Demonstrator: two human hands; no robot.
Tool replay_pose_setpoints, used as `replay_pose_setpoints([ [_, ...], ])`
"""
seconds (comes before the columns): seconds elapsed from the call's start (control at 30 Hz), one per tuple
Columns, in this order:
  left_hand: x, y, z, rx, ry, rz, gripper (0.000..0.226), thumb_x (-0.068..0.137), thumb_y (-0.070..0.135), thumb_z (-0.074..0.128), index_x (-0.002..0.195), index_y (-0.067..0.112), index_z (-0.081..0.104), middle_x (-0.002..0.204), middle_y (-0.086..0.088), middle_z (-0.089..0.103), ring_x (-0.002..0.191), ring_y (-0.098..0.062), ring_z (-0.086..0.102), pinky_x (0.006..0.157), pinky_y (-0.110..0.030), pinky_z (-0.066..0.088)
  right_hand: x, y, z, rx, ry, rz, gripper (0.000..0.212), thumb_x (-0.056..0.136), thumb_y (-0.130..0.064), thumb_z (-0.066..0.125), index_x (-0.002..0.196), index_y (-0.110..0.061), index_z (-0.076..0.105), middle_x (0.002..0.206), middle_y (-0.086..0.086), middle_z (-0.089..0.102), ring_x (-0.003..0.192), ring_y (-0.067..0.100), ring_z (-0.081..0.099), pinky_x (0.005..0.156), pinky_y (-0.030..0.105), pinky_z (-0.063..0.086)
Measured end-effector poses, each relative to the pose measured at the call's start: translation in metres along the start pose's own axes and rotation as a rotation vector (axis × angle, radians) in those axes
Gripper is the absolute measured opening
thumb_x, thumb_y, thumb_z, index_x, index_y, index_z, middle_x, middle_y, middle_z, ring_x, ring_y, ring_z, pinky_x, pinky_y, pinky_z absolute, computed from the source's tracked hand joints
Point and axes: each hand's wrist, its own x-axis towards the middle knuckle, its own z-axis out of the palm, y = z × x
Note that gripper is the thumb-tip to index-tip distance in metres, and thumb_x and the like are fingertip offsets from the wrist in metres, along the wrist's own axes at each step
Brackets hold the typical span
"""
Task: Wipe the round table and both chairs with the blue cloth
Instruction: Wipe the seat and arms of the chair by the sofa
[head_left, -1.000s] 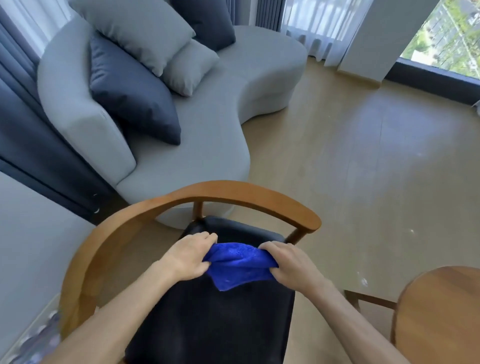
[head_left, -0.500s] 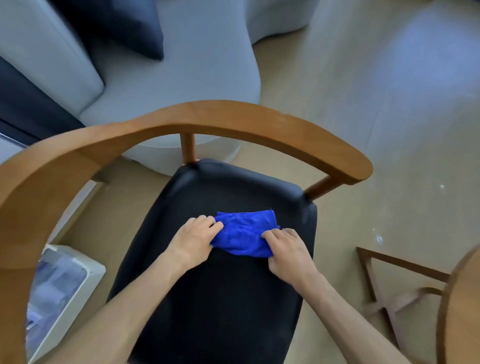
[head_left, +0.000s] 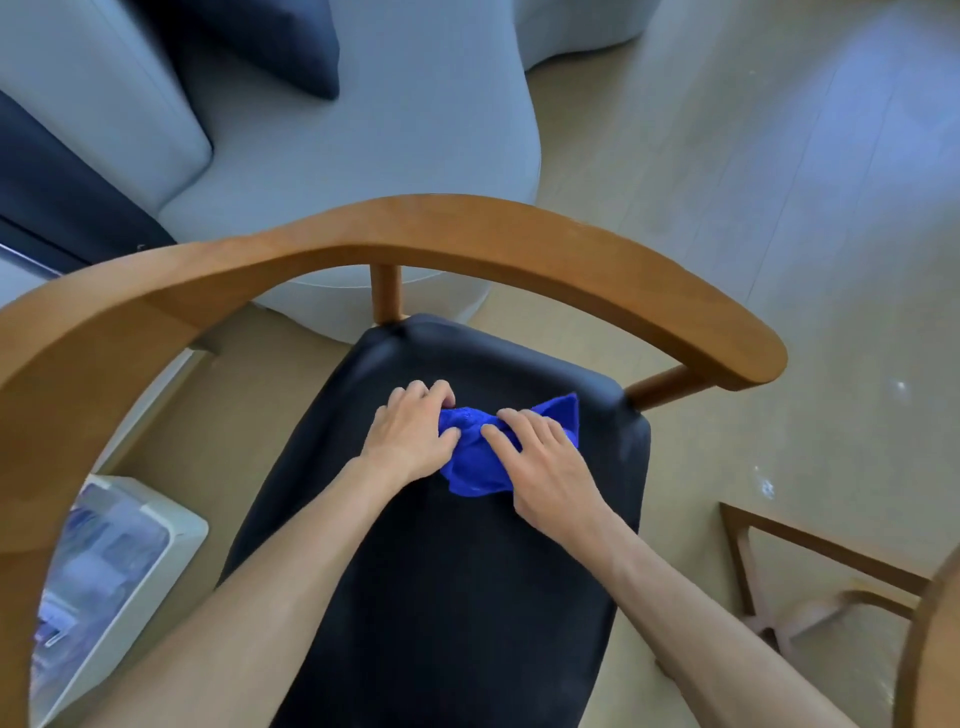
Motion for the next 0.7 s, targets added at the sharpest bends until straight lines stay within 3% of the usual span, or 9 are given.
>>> replay_pose_setpoints([
  [0.13,-0.002,0.001,0.007,-0.037,0.065,-0.014,0.016,0.091,0.031,0.056,0.102,0.023,0.049,0.108,0.001,0.051,0.1,-0.019,0.046,0.081,-0.032,0.041,-0.004,-0.001,0.016,0.052,-0.174,0.061,0.071,0.076,-0.046,0.058,0.14,-0.016,0.047,0.136,0.018,0.051,0.118,0.035,0.051,0.102,0.048,0.039],
  [0.23,-0.001,-0.002,0.01,-0.051,0.082,-0.005,0.014,0.091,0.03,0.056,0.104,0.025,0.055,0.115,0.003,0.049,0.106,-0.017,0.043,0.084,-0.029,0.038,0.004,0.0,0.026,-0.094,-0.2,0.031,0.083,0.074,-0.066,0.059,0.144,-0.028,0.039,0.134,0.017,0.052,0.113,0.035,0.054,0.096,0.05,0.043],
  [0.33,-0.001,-0.023,0.003,-0.14,0.064,-0.022,0.028,0.09,0.033,0.055,0.118,0.028,0.059,0.128,0.007,0.046,0.119,-0.017,0.039,0.098,-0.034,0.034,0.016,0.0,0.031,-0.168,-0.124,0.028,0.073,0.076,-0.062,0.062,0.138,-0.028,0.044,0.12,0.014,0.058,0.092,0.032,0.057,0.071,0.041,0.049],
  [0.43,-0.005,-0.062,-0.007,-0.106,0.211,-0.061,0.041,0.095,0.024,0.052,0.135,0.018,0.053,0.147,-0.004,0.041,0.137,-0.024,0.032,0.111,-0.039,0.026,0.027,0.001,0.03,-0.171,-0.093,0.1,0.058,0.074,-0.047,0.067,0.127,-0.026,0.055,0.099,0.008,0.061,0.075,0.027,0.054,0.054,0.035,0.046],
  [0.6,-0.023,-0.106,0.009,0.117,0.016,-0.105,0.061,0.099,0.038,0.041,0.154,0.027,0.017,0.163,-0.004,-0.002,0.149,-0.025,-0.001,0.12,-0.043,0.011,0.005,-0.03,0.038,-0.011,-0.029,0.265,0.053,0.07,-0.03,0.066,0.122,-0.019,0.058,0.088,0.008,0.057,0.066,0.026,0.048,0.053,0.036,0.046],
  [0.7,-0.026,-0.101,0.025,0.244,0.021,-0.1,0.071,0.098,0.042,0.042,0.155,0.018,0.008,0.162,-0.013,-0.007,0.148,-0.035,0.0,0.118,-0.051,0.013,-0.047,-0.058,0.053,0.064,-0.095,0.075,0.059,0.065,-0.027,0.066,0.122,-0.022,0.055,0.09,0.006,0.057,0.067,0.026,0.049,0.054,0.033,0.044],
])
